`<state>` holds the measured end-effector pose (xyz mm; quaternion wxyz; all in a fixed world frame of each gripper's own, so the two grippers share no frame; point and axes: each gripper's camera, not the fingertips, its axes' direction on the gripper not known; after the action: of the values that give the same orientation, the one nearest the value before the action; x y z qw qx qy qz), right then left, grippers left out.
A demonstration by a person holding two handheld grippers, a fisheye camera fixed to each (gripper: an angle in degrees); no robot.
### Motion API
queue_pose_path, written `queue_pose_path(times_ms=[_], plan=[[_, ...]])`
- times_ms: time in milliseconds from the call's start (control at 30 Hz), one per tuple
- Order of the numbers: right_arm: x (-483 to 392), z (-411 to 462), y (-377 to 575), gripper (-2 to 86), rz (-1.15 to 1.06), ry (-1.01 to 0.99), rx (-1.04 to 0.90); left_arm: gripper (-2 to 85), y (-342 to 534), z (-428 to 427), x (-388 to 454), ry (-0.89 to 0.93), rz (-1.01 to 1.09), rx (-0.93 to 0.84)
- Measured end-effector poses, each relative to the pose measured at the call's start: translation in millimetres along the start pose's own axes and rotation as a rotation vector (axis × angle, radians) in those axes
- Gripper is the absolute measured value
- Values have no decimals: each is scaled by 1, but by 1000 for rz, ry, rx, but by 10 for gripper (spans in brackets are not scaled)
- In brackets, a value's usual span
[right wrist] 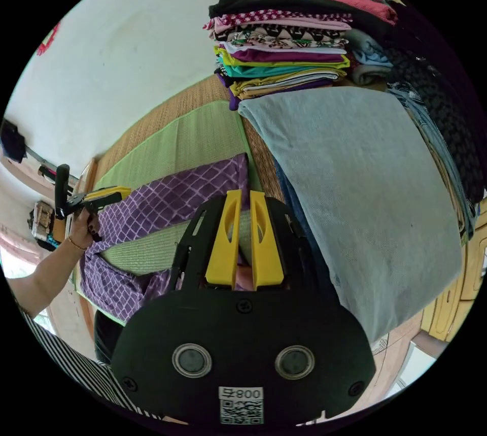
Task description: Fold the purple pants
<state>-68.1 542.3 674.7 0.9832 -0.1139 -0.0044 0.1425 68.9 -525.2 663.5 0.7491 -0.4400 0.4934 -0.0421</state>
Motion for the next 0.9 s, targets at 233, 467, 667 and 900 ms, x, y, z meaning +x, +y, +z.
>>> queue_pose_path(times_ms=[233,467,667,900], plan=[[3,-6,82,77,-66,121,-98,75,-22,68,74,222,198,-200],[16,7,99,60,-106,191,-168,31,-41,101,103,105,233,-298],[37,-44,117,19,-60,94,-80,16,-52,77,125,145,305,-187],[105,-33,137,49,134,22,-166,19,-58,107,129,63,284,-263]])
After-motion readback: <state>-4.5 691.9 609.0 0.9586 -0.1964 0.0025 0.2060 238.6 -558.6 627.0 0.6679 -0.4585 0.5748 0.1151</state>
